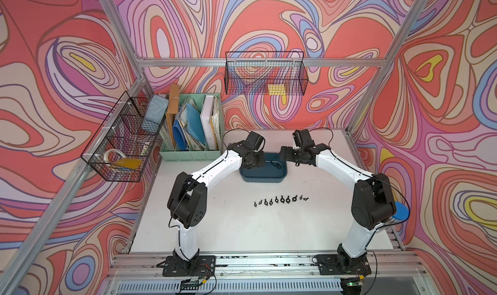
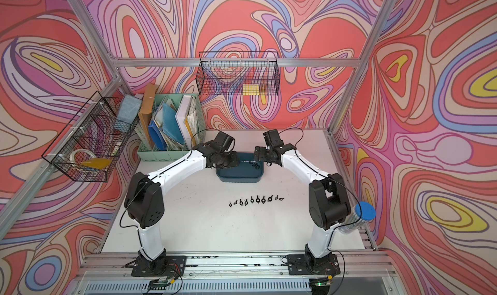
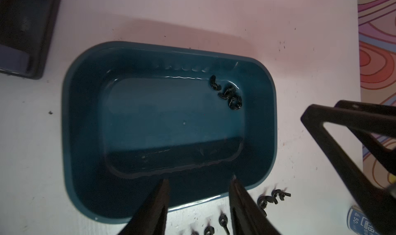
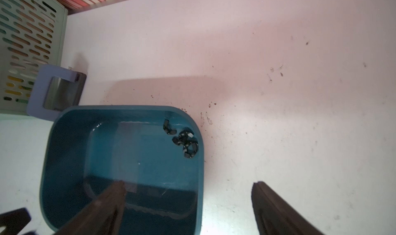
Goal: Take out the wing nut from the storage box
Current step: Pick up the wing nut from the storage box.
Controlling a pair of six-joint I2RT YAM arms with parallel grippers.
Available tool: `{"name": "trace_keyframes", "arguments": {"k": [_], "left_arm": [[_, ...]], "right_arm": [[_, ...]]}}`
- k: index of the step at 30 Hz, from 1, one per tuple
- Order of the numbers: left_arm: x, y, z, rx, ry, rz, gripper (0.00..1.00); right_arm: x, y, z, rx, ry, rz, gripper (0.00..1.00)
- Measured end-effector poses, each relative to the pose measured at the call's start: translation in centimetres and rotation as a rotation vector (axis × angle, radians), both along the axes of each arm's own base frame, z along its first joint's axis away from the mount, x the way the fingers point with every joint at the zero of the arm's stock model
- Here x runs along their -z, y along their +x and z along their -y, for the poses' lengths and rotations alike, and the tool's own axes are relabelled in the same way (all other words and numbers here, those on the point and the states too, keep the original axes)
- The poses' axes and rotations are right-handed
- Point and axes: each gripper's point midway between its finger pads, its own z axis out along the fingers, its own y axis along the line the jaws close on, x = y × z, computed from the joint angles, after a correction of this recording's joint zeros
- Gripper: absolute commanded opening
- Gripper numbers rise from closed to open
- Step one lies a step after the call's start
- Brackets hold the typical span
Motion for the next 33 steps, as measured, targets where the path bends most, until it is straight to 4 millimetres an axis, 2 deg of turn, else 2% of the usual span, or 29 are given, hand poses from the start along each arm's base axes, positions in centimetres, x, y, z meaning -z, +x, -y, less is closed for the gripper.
{"name": "trace_keyframes", "arguments": {"k": [7,12,21,28,33], "left_arm": [[2.9,2.4,3.5,-0.071,0.043,-0.033,0.37],[4.8,3.6,4.7,-0.117,0.059,-0.041,0.37],[7.4,6.1,6.1,-0.158,0.073,-0.029,0.36],[8.9,7.5,6.6,-0.174,0.092,-0.013,0.38],[10.5,7.8,6.5,-0.181,0.116,-0.019,0.39]], "right_arm": [[-3.2,-2.1,2.7,0.055,0.025,0.074,0.98],[-4.9,-3.0,3.8,0.093,0.032,0.120,0.98],[-4.3,-5.3,4.7,0.123,0.040,0.101,0.98],[-4.3,-5.8,5.2,0.137,0.035,0.098,0.98],[-4.3,-6.0,5.6,0.148,0.029,0.098,0.98]]}}
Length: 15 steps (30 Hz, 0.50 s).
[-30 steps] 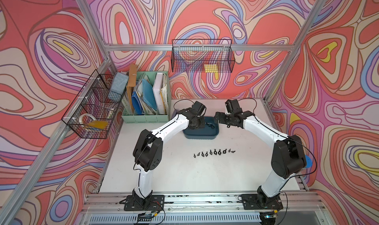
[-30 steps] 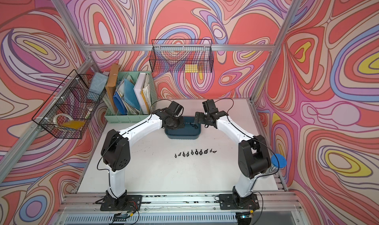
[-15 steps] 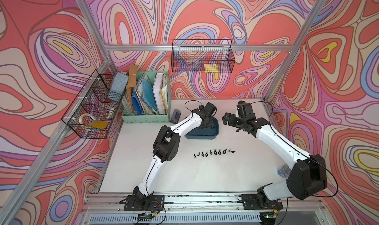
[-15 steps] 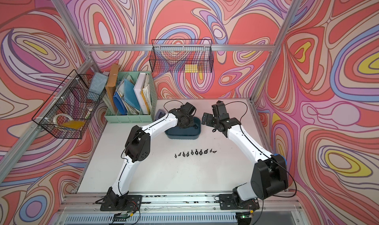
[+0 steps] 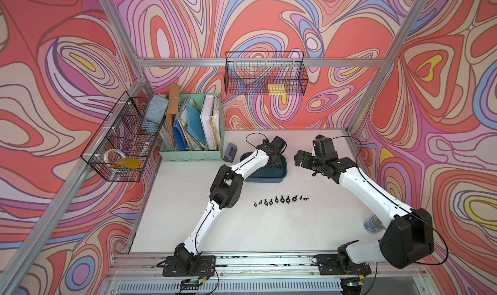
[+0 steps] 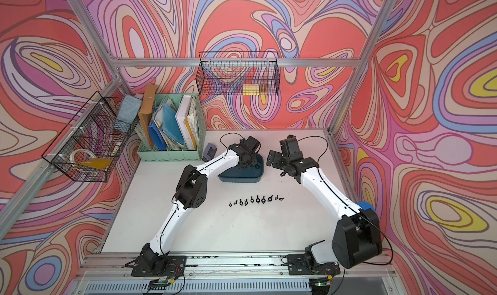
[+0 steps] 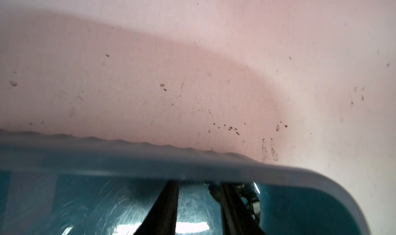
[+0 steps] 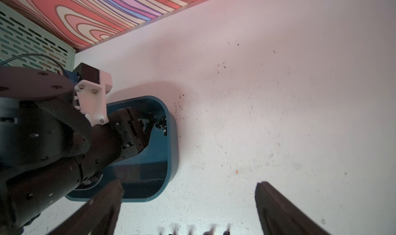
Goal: Take out the wing nut from the storage box
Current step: Pick up the wing nut from the storage box.
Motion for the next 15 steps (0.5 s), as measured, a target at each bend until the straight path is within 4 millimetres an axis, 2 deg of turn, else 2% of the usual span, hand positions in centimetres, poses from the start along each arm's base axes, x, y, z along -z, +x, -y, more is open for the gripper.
{"name": "trace_keyframes", "arguments": {"k": [15], "left_arm": [[0.20,0.99,-0.57,-0.036,-0.009,0.012,0.36]], "right_arm": [[0.57,-0.30,0.09,0.001,-0.004,-0.017,0.98]]}}
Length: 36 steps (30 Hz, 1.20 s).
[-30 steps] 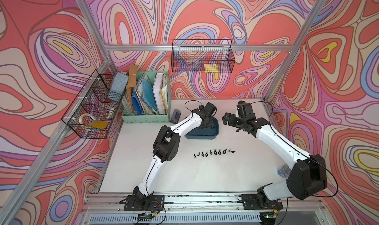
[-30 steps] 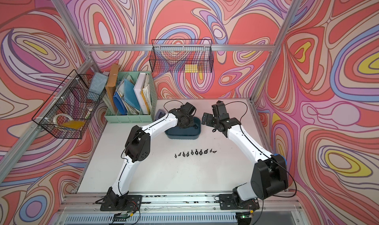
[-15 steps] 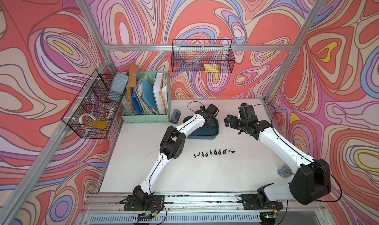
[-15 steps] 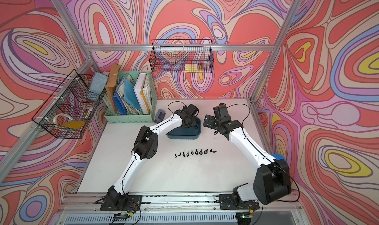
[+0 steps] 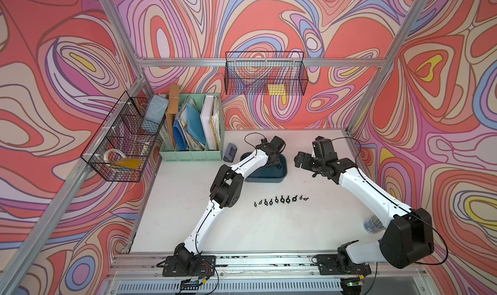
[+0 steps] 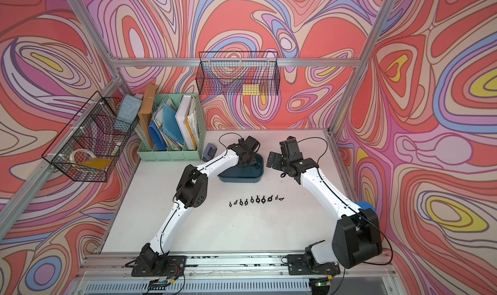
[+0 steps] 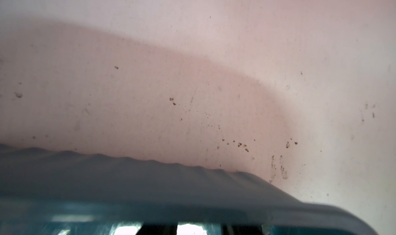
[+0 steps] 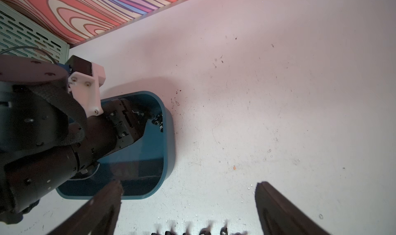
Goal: Take out the wing nut from the storage box
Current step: Pick up the wing nut from the storage box.
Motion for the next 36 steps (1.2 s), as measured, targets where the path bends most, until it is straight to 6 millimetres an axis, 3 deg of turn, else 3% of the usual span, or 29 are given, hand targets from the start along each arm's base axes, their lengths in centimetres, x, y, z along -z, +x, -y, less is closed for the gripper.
{"name": "trace_keyframes", "arguments": {"k": [6,13,16,20,26,30,36], "left_arm": [[0.1,0.1,0.0,-0.004,-0.004,0.000,0.26],[0.1,0.1,0.3,0.004,-0.016,-0.005,0.31],[0.1,0.1,0.4,0.007,-0.020,-0.006,0.26],[0.1,0.0,0.5,0.009,-0.023,-0.010,0.10],[0.1,0.1,0.7,0.012,-0.031,-0.005,0.00],[0.1,0.0,0.6,0.015,-0.042,0.007,0.00],[-0.1,-1.8,-0.6,0.041,-0.049,-0.004,0.00]], "right_arm": [[0.0,0.0,0.0,0.002,0.001,-0.001,0.98],[0.1,0.0,0.0,0.002,0.001,-0.003,0.98],[0.1,0.0,0.0,0.002,0.001,-0.002,0.98],[0.1,0.0,0.0,0.002,0.001,-0.003,0.98],[0.1,0.0,0.0,0.003,0.001,-0.003,0.98],[0.1,0.0,0.0,0.001,0.002,-0.002,0.98],[0.1,-0.1,-0.4,-0.013,0.017,-0.008,0.98]]}}
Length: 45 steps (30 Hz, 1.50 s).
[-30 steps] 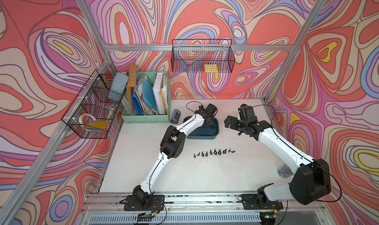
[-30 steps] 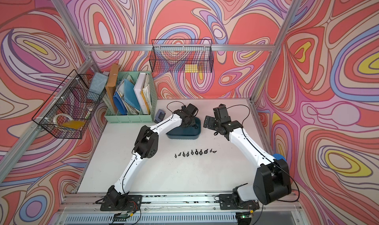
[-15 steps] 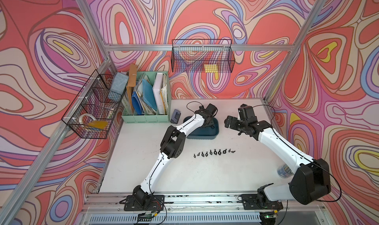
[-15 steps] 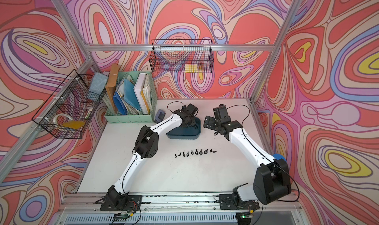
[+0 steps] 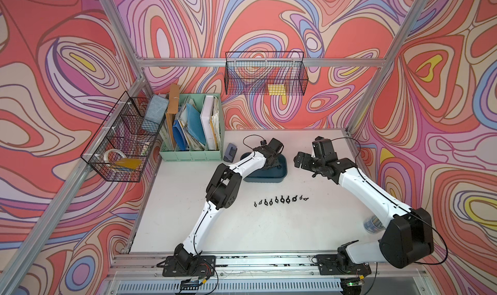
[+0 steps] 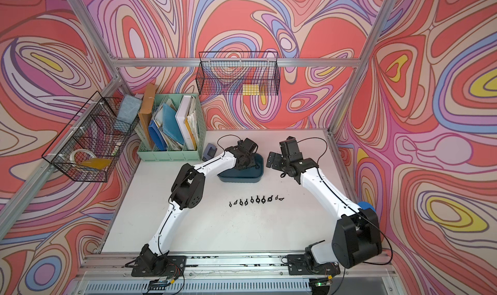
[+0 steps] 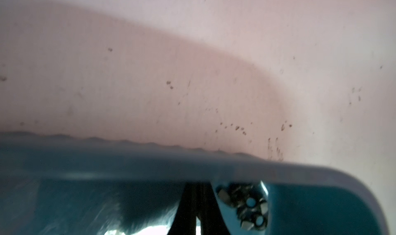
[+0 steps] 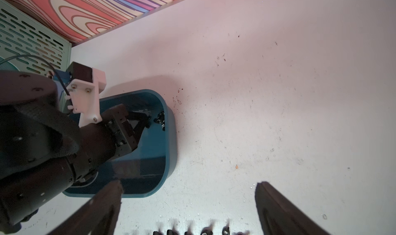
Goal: Take out the wing nut from the storage box
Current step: Pick up the wing nut from the storage box.
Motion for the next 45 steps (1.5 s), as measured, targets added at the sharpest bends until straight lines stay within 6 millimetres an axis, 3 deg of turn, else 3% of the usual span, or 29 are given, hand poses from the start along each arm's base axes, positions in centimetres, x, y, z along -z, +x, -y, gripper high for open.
{"name": "trace_keyframes", "arguments": {"k": [6,11,14,20,27,35,39,45], "left_arm": [[-1.6,-1.9,-1.5,0.033,-0.046,-0.005,0.00],[-4.7,-2.8,-2.8,0.068,-0.128,0.039,0.00],[-6.5,-4.0,-4.3,0.087,-0.165,0.061,0.00],[-10.0,-5.9,-6.2,0.135,-0.232,0.142,0.00],[-10.9,-9.6,-7.9,0.198,-0.275,0.169,0.00],[-11.9,-11.7,-9.3,0.198,-0.292,0.206,0.00],[-12.1,-11.8,-9.5,0.185,-0.301,0.220,0.00],[-11.6,-11.8,-9.8,0.153,-0.305,0.217,0.00]], "right_arm": [[0.3,0.1,-1.0,-0.038,0.037,-0.014,0.96],[-0.2,0.6,-2.5,-0.085,0.100,-0.007,0.90],[-0.8,1.3,-3.9,-0.116,0.143,0.005,0.80],[-0.8,2.5,-8.8,-0.211,0.227,0.000,0.66],[0.4,2.7,-14.9,-0.310,0.301,-0.047,0.45],[1.5,2.1,-18.0,-0.333,0.417,-0.109,0.30],[1.2,1.7,-19.7,-0.345,0.499,-0.125,0.26],[2.4,0.9,-20.6,-0.332,0.575,-0.190,0.19]]}}
